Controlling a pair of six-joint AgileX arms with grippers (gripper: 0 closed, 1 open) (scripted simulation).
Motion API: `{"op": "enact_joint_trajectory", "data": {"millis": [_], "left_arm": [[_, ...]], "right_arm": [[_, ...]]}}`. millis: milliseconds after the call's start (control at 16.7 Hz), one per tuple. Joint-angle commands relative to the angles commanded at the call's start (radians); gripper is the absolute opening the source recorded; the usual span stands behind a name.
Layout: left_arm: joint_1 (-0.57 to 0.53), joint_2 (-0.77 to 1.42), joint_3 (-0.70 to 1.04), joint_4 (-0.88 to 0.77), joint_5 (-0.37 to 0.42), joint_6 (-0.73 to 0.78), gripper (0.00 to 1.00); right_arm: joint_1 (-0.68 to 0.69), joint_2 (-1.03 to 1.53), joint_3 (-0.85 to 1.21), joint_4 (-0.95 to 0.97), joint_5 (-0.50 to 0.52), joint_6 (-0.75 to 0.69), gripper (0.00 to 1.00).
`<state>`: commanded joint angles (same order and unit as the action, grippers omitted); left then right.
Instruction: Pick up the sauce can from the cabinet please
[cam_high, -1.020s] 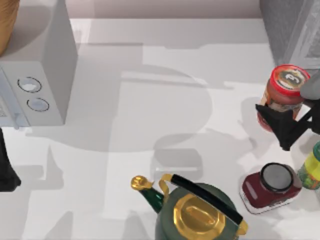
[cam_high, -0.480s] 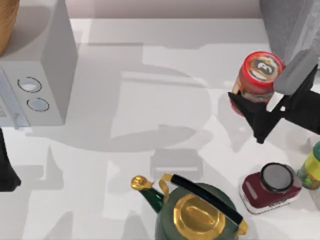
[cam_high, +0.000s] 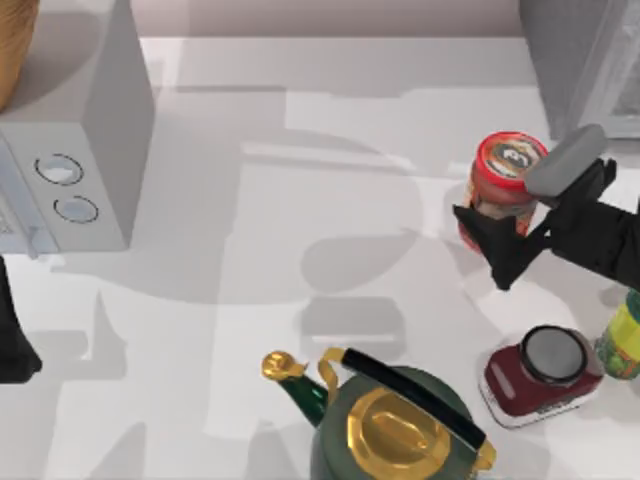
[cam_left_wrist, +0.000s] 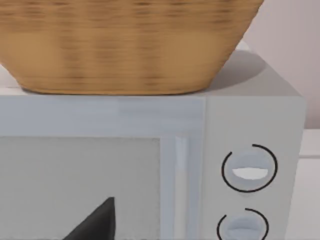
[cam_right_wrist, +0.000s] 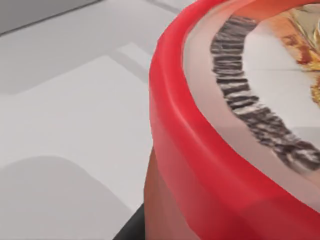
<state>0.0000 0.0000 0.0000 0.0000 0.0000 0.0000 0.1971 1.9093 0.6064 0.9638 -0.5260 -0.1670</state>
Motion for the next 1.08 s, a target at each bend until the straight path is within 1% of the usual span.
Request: {"op": "enact_joint_trajectory", "data": {"millis": [240,1020,1080], "left_arm": [[0.000,0.000,0.000,0.000,0.000,0.000,1.00],[0.000,0.000,0.000,0.000,0.000,0.000,1.00],[0.000,0.000,0.000,0.000,0.000,0.000,1.00]], "right_arm": [[-0.002,0.003,0.000,-0.001,0.001,0.001,0.00],[-0.002,0.003,0.000,-0.001,0.001,0.001,0.98],[-0.002,0.003,0.000,-0.001,0.001,0.001,1.00]]}}
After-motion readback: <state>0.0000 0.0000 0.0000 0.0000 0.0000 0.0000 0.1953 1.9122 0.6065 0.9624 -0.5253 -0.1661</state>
